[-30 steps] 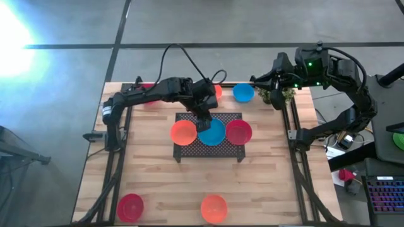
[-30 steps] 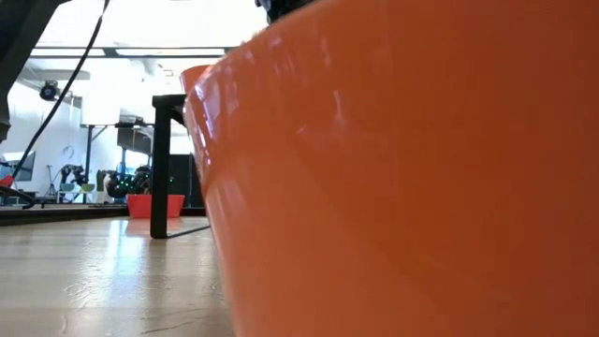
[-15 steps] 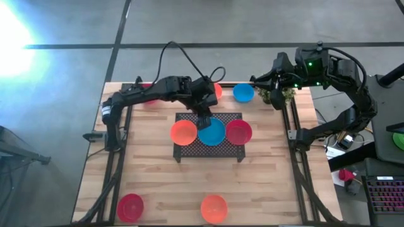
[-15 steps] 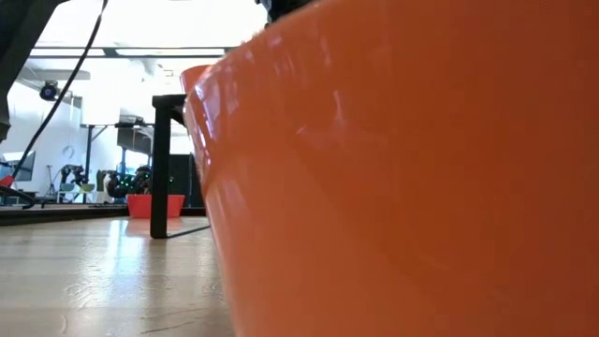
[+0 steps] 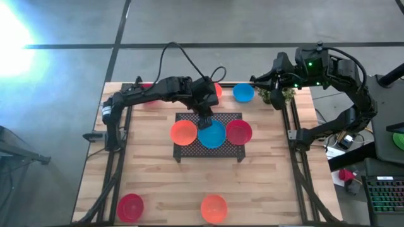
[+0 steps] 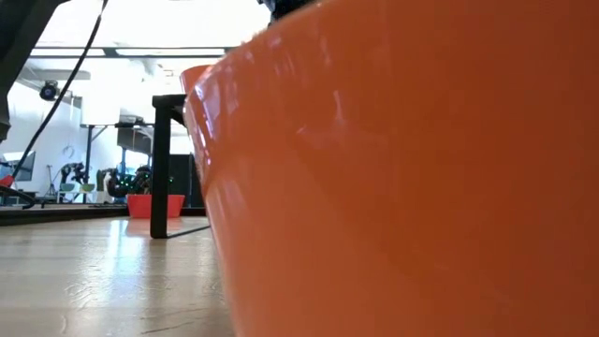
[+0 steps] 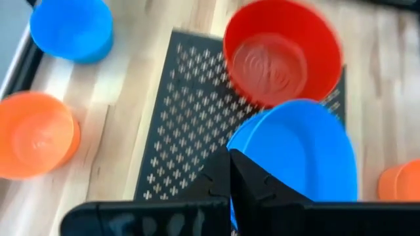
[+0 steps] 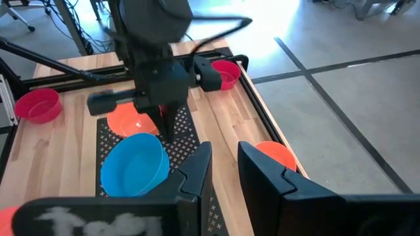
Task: Pick & Place Mini bowls
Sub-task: Stack the left blue bowl on top of the blue bowl on the shelf, then stack the bottom red bowl on top of the red bowl on the shelf
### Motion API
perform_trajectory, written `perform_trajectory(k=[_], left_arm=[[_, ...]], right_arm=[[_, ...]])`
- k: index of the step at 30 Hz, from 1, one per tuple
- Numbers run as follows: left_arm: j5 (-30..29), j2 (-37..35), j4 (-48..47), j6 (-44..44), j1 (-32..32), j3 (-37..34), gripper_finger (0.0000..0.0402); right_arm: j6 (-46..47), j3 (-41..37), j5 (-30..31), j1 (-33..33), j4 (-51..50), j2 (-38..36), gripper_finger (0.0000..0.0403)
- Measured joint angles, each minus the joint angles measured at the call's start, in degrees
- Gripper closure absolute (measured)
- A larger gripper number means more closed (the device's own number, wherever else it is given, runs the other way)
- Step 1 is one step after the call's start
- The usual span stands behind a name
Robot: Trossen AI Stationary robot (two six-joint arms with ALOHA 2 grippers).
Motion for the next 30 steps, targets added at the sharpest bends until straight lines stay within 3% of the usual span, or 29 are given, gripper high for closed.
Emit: perform_trajectory(k=[7, 21, 30], left_arm=[[0.4, 0.4, 3.5, 0.6, -0.5, -0.2, 0.0401], [0.4, 0.6, 6.3, -0.1, -0.6, -9.1, 0.0401], [0.3, -0.7, 6.1, -0.2, -0.6, -5.2, 0.0402]], right_arm=[[-0.2, 0.0, 0.0, 0.0, 0.0, 0.0, 0.033], [0.2, 0.0, 0.0, 0.0, 0.0, 0.0, 0.033], [0.1, 0.0, 0.0, 0.0, 0.0, 0.0, 0.033]])
